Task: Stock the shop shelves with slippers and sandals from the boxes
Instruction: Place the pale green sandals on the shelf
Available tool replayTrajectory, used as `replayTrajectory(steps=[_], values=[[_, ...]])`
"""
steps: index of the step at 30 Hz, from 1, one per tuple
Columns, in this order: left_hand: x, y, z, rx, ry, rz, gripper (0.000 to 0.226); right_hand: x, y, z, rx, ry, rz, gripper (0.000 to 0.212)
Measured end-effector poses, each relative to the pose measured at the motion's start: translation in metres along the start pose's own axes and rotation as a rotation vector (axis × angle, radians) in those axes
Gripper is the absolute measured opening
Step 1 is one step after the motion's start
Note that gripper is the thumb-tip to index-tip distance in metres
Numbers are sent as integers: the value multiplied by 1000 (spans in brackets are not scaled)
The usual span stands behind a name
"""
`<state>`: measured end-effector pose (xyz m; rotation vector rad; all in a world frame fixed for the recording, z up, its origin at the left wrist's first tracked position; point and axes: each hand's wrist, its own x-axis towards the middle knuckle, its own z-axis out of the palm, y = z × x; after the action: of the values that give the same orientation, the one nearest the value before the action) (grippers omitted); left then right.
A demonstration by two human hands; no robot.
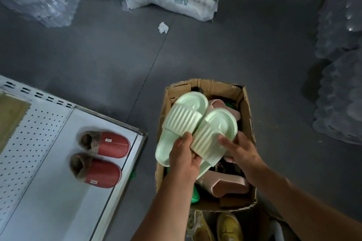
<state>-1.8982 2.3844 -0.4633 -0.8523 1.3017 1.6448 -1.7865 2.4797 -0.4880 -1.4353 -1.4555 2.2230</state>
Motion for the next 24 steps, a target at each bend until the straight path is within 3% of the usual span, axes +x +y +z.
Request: replayTrajectory(steps=[7,14,24], values=[[-53,3,-14,-95,-40,-30,31,-16,-22,0,-1,-20,73,26],[-114,27,-47,-118,-95,-11,37,-54,-74,27,-110,-42,14,13],[-210,55,-131,-82,-88,69,35,-150,-78,87,-242,-141,-23,10]])
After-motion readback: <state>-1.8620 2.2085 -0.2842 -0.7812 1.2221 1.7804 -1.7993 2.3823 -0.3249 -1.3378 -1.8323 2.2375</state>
